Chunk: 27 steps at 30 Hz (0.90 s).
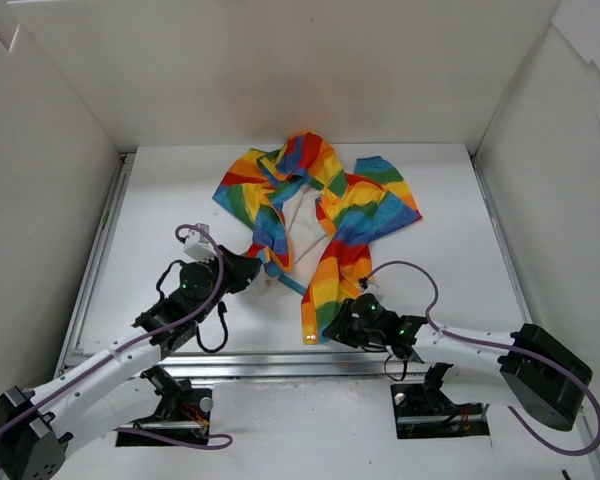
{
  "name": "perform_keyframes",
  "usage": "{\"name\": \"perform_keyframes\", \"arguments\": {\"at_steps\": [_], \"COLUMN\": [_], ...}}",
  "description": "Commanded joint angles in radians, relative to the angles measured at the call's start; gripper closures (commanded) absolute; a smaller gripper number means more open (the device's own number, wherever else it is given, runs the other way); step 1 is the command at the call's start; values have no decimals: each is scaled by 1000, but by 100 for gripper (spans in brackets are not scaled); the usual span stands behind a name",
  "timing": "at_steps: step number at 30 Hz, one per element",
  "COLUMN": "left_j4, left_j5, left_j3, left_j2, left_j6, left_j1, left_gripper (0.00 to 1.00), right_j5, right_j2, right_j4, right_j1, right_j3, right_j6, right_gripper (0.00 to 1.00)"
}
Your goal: Zip up the jacket
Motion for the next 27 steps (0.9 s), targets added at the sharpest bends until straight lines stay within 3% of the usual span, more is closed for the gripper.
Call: {"name": "perform_keyframes", "arguments": {"at_steps": [1,4,7,11,20,27], "left_j4": [35,38,49,53,32,5], "left_j5": [-5,-3,8,4,-8,-9], "left_j3": [49,59,58,55,53,61], "left_j2": [2,11,28,31,12,0], "left_j6": [-2,1,-9,-10,1,7], "left_j1": [6,6,6,6,6,6], "left_gripper": [100,100,100,100,100,100], "right_j5": [129,117,97,36,-55,-38], "right_j2": [-21,16,47,85,102,121], "right_j4": [-95,-67,-29,-29,-58,-72], "right_j1": [8,6,8,9,15,41], "right_j3": [0,0,3,32,37,37], "right_j6": [-7,-14,-17,-60,-60,-39], "right_gripper": [83,91,91,38,55,55]}}
